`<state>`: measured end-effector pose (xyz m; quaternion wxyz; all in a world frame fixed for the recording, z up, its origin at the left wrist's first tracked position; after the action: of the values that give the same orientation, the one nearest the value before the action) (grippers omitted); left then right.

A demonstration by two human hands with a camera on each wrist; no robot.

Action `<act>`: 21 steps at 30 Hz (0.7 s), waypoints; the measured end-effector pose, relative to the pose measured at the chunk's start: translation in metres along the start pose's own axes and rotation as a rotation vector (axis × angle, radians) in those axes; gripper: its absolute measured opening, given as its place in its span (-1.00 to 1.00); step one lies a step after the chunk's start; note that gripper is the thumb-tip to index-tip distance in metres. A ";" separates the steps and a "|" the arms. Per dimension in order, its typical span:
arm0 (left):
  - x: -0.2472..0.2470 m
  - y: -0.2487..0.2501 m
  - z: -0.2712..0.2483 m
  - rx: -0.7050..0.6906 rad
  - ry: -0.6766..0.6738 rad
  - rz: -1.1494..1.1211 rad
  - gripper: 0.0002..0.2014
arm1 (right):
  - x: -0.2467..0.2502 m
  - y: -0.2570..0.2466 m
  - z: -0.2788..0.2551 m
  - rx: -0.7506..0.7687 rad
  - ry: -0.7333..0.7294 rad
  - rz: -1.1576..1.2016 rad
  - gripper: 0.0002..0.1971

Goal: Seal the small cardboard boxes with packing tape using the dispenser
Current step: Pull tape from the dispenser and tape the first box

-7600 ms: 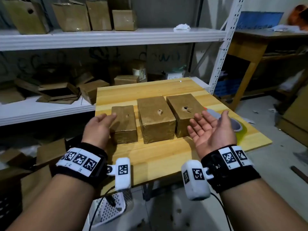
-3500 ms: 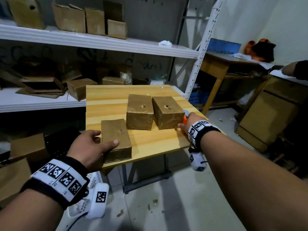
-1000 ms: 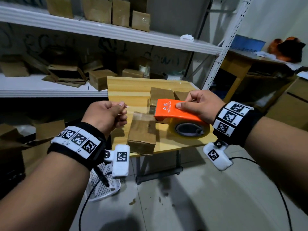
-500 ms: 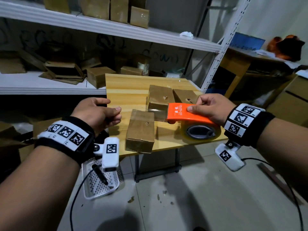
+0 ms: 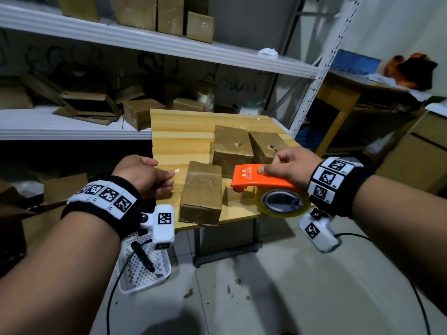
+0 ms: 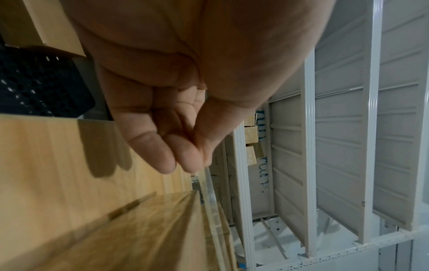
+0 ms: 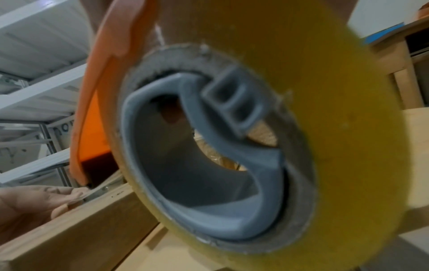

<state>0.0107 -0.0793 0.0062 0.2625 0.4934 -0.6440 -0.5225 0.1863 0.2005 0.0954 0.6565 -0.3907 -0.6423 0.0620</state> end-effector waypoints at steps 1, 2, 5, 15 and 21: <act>0.000 -0.003 0.001 0.003 0.001 0.021 -0.48 | -0.002 0.000 0.001 -0.009 -0.001 -0.005 -0.59; -0.001 -0.005 0.002 0.006 0.001 0.040 -0.49 | -0.004 -0.001 0.002 -0.015 -0.003 -0.014 -0.60; -0.004 -0.011 0.004 0.023 -0.008 0.110 -0.51 | -0.012 0.001 0.002 -0.049 -0.021 -0.021 -0.61; -0.017 -0.011 -0.003 -0.090 0.024 0.519 -0.68 | -0.021 0.000 0.006 -0.099 -0.027 -0.026 -0.61; -0.026 -0.012 -0.013 -0.083 -0.047 0.655 -0.86 | -0.023 -0.003 0.006 -0.117 -0.031 -0.032 -0.61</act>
<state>0.0358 -0.0602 0.0035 0.4214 0.2367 -0.7525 -0.4473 0.1757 0.1872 0.0780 0.6236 -0.4172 -0.6609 0.0200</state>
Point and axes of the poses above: each hand's wrist, its own z-axis towards the middle knuckle, its own x-axis out of the back of the hand, y = z × x, the point moved 3 cm from there along z, towards the middle knuckle, and after that the axes turned 5 degrees about -y, right-handed, at the moved point
